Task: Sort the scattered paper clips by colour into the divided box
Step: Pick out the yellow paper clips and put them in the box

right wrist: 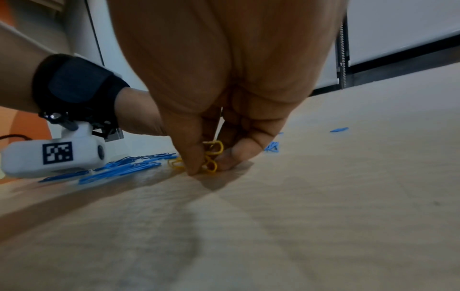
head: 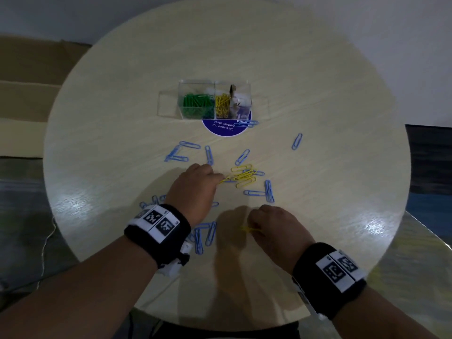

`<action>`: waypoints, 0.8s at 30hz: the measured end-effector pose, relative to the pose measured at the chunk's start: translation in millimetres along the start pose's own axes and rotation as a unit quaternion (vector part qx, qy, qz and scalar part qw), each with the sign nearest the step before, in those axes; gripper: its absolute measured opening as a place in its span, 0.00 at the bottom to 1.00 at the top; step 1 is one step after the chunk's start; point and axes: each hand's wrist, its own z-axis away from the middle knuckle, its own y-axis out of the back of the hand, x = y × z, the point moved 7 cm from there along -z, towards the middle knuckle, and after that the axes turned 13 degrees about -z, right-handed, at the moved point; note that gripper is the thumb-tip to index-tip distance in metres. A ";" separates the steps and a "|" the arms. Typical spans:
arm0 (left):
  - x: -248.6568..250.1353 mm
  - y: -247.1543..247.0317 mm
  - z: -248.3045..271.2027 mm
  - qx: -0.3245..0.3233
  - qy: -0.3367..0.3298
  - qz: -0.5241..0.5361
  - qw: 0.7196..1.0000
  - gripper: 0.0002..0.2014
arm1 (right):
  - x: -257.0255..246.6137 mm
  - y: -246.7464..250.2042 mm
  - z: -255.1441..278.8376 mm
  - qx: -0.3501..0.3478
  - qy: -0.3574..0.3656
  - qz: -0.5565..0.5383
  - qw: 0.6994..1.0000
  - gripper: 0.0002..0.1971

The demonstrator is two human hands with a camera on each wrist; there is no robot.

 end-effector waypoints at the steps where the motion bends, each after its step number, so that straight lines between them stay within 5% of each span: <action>1: -5.4 1.0 4.2 -0.001 0.010 -0.004 1.000 0.15 | -0.2 0.8 0.5 0.001 -0.003 -0.004 1.000 0.03; 10: -42.9 24.2 21.9 -0.064 0.118 0.010 0.991 0.04 | 3.5 0.6 -1.3 0.020 -0.006 -0.029 0.999 0.11; 18: -66.0 88.1 -67.6 0.088 0.203 0.211 0.952 0.04 | 17.0 96.6 -25.4 0.195 -0.037 -0.145 0.969 0.04; 24: -68.2 77.0 -138.4 0.099 0.248 0.248 0.931 0.06 | 15.8 160.2 -83.0 0.265 -0.067 -0.223 0.936 0.04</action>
